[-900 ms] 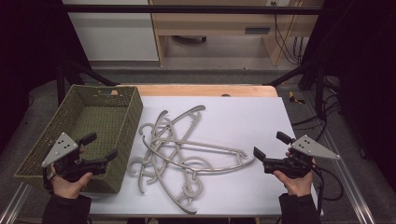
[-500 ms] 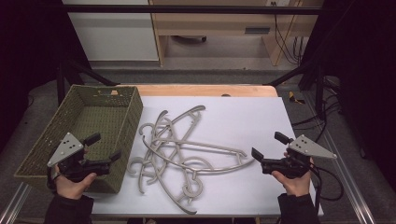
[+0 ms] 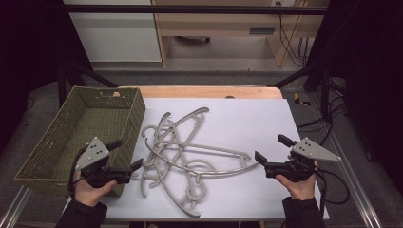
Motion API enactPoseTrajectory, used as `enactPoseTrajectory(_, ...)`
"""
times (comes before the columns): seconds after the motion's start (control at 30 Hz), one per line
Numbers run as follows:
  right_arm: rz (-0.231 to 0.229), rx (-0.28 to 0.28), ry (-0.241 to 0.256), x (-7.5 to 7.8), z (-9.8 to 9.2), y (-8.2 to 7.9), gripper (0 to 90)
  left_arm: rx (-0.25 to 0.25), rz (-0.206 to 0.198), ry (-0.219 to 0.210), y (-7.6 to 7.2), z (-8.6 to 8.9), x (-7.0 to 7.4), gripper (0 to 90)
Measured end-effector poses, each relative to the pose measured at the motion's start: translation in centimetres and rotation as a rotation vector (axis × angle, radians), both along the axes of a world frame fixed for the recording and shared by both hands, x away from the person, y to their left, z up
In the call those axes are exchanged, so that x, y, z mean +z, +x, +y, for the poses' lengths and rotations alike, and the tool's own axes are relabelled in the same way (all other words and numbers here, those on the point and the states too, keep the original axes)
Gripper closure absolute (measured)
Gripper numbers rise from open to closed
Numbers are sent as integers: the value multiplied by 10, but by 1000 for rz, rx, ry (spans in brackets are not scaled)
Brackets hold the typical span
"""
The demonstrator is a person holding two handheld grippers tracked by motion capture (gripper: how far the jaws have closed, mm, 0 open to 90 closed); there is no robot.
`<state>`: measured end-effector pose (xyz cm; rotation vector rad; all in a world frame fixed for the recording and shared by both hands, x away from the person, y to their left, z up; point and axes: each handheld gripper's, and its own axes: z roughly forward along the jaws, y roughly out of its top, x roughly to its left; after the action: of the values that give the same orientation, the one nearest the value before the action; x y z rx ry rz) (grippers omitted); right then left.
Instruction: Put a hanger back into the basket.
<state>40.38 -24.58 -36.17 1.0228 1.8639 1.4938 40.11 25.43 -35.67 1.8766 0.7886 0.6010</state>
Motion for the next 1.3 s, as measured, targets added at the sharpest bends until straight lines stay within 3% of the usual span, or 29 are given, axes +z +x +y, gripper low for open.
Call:
enactPoseTrajectory(0.57, 9, 4, 5, 0, 1, 0, 10, -143, 124, 174, 17, -61, -28, 72)
enactPoseTrajectory(0.63, 4, 8, -1, -1, 0, 1, 11, -163, 147, 217, 24, -72, -34, 72)
enactPoseTrajectory(0.83, 12, 7, -5, -2, 1, 1, 10, -193, 182, 283, 40, -90, -44, 83)
enactPoseTrajectory(0.9, 14, 9, -9, -1, 1, 1, 10, -197, 188, 293, 42, -93, -46, 94)
enactPoseTrajectory(1.1, 8, 3, 0, 0, -1, 0, 10, -242, 232, 384, 51, -105, -65, 143)
enactPoseTrajectory(1.3, 9, 7, 1, -1, 0, 1, 10, -260, 239, 399, 60, -110, -75, 221)
